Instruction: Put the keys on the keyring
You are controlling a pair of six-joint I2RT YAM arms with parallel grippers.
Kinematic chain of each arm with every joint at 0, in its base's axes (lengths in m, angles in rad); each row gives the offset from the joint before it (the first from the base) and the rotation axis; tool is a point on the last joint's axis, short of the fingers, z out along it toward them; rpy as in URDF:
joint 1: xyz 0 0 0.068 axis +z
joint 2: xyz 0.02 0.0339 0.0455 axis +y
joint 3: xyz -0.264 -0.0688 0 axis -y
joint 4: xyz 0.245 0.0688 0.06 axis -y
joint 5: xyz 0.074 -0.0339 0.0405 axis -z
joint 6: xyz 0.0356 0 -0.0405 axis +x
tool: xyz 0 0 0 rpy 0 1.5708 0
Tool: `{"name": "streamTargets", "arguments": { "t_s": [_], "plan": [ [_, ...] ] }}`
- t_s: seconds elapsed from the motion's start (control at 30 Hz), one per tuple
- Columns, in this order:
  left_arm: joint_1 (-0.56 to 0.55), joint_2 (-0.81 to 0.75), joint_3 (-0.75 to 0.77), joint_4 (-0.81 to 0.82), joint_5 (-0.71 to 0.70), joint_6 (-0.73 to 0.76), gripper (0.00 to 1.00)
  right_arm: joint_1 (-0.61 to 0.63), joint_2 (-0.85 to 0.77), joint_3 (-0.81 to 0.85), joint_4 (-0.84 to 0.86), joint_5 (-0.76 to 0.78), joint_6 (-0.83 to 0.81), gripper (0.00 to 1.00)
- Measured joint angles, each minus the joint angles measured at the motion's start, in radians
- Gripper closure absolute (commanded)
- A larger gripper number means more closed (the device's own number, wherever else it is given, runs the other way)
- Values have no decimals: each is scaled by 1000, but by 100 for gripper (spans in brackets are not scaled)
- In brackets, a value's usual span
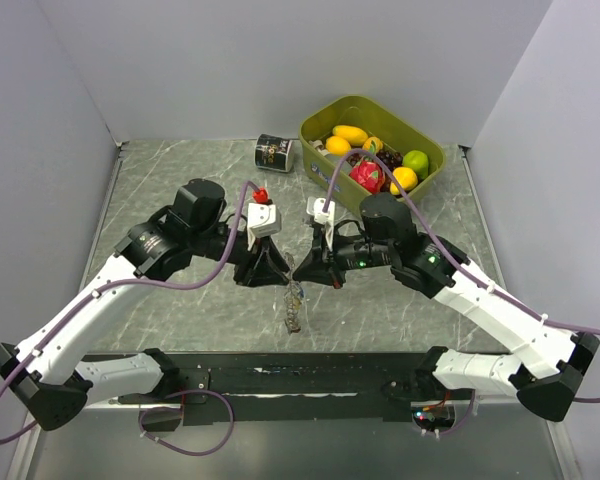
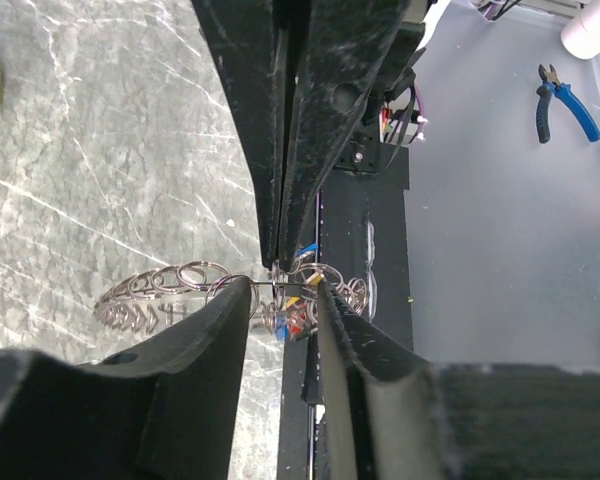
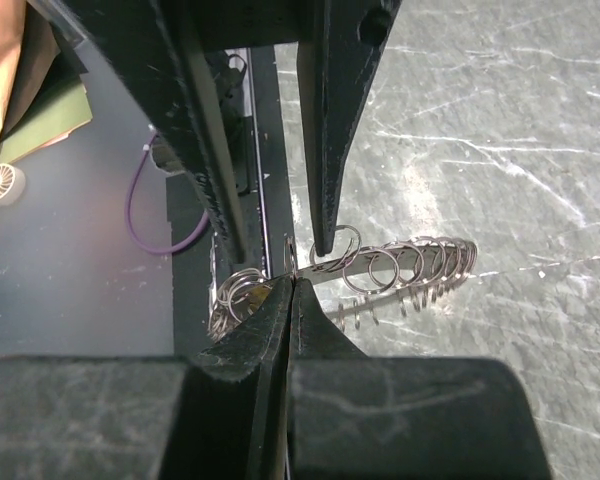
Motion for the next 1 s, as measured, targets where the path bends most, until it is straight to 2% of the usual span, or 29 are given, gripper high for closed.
{"name": "streamTargets", "arguments": {
  "t_s": [0.2,0.23,0.43,0.47,0.53,0.57,0.63,0.67,0.77,1.0],
  "plan": [
    [0,7,0,-7,1,0,90,0,-7,0,14,-7,1,100],
    [0,7,0,-6,1,-1,99,0,-8,0,16,-8,2,100],
    [0,6,-3,2,1,-11,99,0,-8,-1,19,-13,4,100],
    [0,4,-8,9,2,-14,99,0,-8,-1,19,-13,4,91],
    [0,-12,-32,39,0,-26,99,0,-10,-6,21,-13,8,81],
    [0,-21,-46,56,0,-34,99,0,-12,-10,27,-14,11,72],
    [0,-57,-93,108,-9,-56,99,0,-21,-22,46,-12,26,63],
    [0,-71,-112,123,-13,-66,99,0,-31,-31,63,-8,33,54],
    [0,-130,-184,201,-33,-101,99,-2,-77,-60,111,21,55,43],
    [0,-298,-403,510,-74,-227,99,-42,-189,-114,225,30,114,41]
  ]
}}
